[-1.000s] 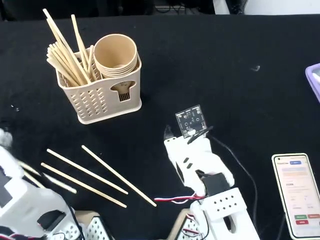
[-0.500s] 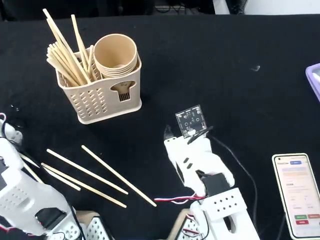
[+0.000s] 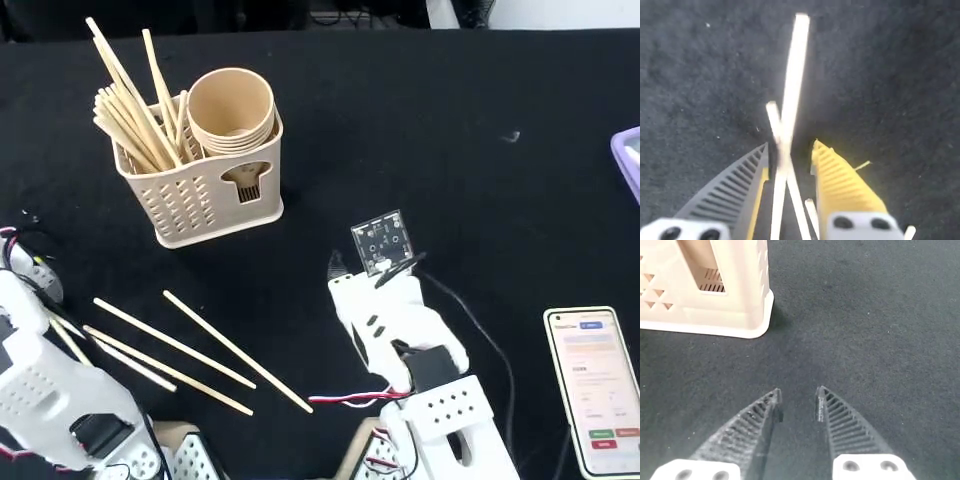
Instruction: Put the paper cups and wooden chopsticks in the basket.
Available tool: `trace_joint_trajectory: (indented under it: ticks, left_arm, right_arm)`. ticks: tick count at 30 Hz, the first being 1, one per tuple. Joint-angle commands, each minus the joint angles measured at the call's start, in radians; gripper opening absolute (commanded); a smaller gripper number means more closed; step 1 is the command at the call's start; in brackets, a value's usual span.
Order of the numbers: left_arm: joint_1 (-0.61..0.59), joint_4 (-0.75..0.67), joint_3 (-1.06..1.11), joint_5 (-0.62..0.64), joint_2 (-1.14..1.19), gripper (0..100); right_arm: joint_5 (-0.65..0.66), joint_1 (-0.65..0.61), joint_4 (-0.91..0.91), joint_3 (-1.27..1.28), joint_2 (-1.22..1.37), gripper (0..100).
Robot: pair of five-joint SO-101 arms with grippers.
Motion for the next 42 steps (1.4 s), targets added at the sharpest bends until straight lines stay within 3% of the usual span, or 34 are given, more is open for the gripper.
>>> trace_joint_trajectory:
  ticks: [1, 5, 12, 16, 27, 34, 42]
  left_arm:
    - [-0.027, 0.011, -0.053, -0.015, -0.014, 15]
    - [-0.039, -0.014, -0.050, -0.015, -0.008, 15]
    - [-0.033, -0.249, 0.125, -0.008, 0.023, 15]
    - [-0.044, -0.250, 0.142, -0.006, -0.003, 2]
    - [-0.064, -0.178, 0.150, -0.006, -0.186, 3]
    - [-0.101, -0.437, 0.108, 0.057, -0.327, 3]
    - [-0.097, -0.559, 0.194, 0.095, -0.273, 3]
  right_arm:
    - [0.011, 0.014, -0.025, -0.007, -0.019, 11.7]
    - [0.011, 0.014, -0.025, -0.007, -0.019, 11.7]
    - [0.011, 0.014, -0.025, -0.007, -0.019, 11.7]
    - [0.011, 0.014, -0.025, -0.007, -0.019, 11.7]
    - [0.011, 0.014, -0.026, -0.007, -0.019, 11.7]
    - [0.012, 0.014, -0.028, -0.001, -0.019, 11.7]
    - [0.012, 0.014, -0.054, 0.012, -0.019, 11.7]
